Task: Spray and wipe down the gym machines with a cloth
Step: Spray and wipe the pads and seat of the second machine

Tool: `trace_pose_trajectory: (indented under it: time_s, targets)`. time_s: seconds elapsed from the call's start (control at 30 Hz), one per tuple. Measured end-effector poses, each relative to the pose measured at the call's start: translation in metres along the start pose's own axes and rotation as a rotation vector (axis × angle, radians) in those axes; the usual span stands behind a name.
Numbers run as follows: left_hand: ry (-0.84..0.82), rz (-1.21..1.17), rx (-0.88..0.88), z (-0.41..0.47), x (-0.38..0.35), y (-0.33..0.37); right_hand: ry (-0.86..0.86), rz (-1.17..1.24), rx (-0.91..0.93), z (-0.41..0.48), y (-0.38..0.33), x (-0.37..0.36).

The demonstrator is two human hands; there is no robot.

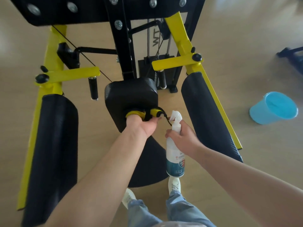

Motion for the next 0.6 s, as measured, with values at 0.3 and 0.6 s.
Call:
trace_pose_trajectory:
  time_s: [0.3,0.6]
  targets:
    - [-0.17,0.617,0.104,-0.043,-0.024,0.029,0.01,0.046,0.051,0.004,-0.013,0.005]
    - [0.066,0.363,0.187,0.013,-0.01,-0.017,0.01,0.029,-0.017,0.021,0.004,0.003]
Point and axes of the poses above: each hand's wrist, its own z-axis towards the middle knuckle, its own x-axis out of the back of the hand, y = z × x, the point moved 6 cm from there along z, towards the middle knuckle, and after that the axes turned 14 degrees about -x, right-handed, at the moved point
